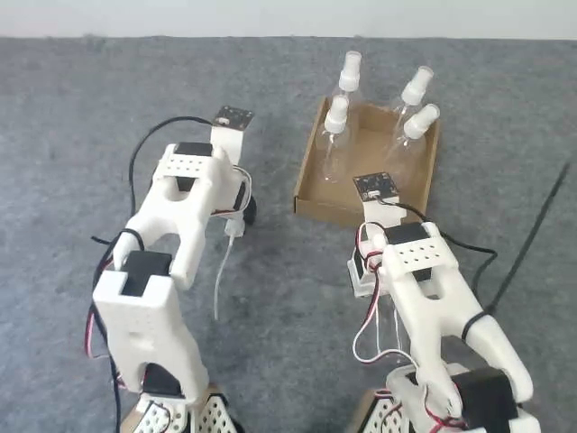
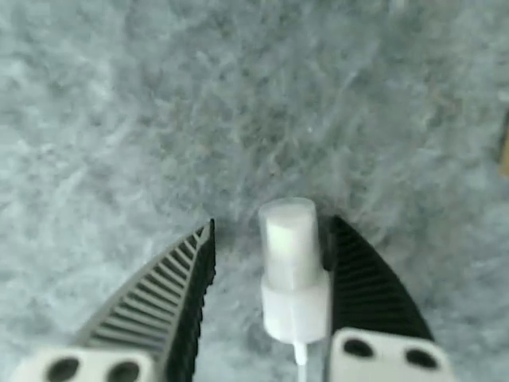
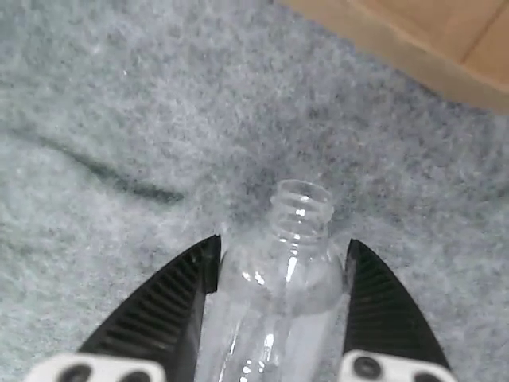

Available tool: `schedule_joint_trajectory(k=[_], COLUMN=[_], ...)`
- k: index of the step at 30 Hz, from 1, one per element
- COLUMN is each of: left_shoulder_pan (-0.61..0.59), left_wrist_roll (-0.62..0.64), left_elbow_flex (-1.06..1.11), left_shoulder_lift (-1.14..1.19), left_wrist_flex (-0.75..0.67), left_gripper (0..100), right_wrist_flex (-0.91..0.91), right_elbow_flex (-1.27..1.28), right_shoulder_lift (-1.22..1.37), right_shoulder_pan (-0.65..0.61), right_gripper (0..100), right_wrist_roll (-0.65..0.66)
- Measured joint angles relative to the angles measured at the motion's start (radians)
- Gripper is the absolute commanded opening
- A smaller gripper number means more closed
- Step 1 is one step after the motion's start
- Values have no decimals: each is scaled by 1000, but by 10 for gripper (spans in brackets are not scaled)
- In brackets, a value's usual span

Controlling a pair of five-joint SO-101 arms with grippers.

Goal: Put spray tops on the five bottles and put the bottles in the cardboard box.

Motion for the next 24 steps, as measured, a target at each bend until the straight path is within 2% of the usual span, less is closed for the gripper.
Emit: schedule_joint_trajectory(k=[5,13,17,24], left_shoulder_pan=[25,26,26,23], left_wrist_roll=[-2,-18,-29,-77], left_elbow_flex=[0,0,6,276], left_shoulder_lift=[0,0,-3,-210], left_wrist_flex=[0,20,43,-34], left_gripper=[86,26,26,27], right_wrist_flex=[0,-23,-63,-54], right_elbow_flex=[0,0,0,-81], right_shoulder_lift=[0,0,0,57], right_shoulder_pan=[0,0,0,0], right_gripper=[195,191,191,196], right_wrist_roll=[9,226,265,278])
